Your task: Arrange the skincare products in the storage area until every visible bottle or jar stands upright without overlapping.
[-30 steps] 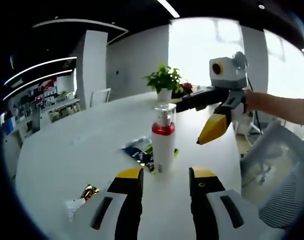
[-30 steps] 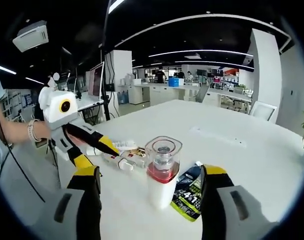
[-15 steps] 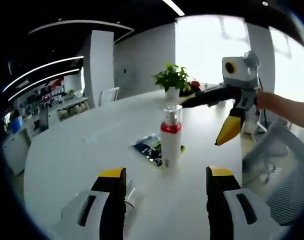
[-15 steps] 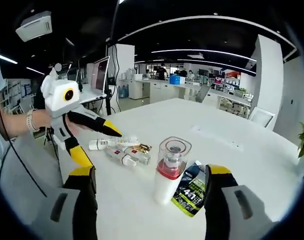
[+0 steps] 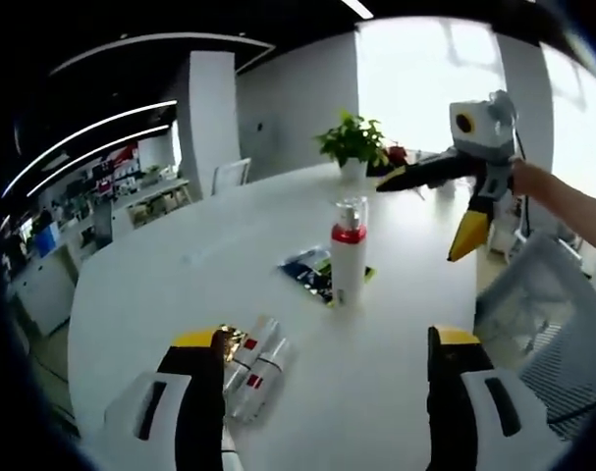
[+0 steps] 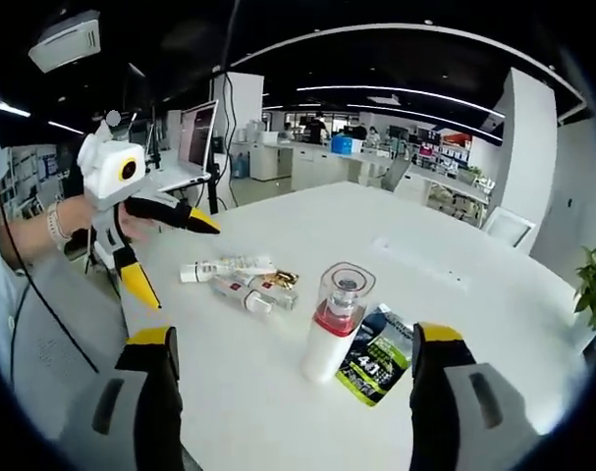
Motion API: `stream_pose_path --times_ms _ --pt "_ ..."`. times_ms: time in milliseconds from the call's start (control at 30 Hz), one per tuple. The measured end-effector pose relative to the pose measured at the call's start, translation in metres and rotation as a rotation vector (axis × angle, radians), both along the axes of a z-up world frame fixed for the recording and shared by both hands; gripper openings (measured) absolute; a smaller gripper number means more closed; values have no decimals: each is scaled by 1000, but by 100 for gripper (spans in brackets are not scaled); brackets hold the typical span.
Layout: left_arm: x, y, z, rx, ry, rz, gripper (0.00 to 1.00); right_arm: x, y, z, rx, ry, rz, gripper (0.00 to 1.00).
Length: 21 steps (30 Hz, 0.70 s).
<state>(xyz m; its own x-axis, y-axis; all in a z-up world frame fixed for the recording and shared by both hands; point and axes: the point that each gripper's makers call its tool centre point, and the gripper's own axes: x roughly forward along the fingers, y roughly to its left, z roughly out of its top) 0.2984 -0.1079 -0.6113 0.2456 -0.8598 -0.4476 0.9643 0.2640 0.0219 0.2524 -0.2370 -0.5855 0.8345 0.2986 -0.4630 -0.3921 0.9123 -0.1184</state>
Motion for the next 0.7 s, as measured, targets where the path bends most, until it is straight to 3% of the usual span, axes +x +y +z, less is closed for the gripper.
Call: stream_pose_path --times_ms 100,367,700 --pt "-2 6 2 3 21 4 90 -4 -3 5 -64 -6 -3 99" --pt "-5 25 7 16 30 48 97 -18 0 21 -50 -25 -24 99" --pt "-2 48 24 -17 20 106 97 -30 0 14 -39 -5 -61 100"
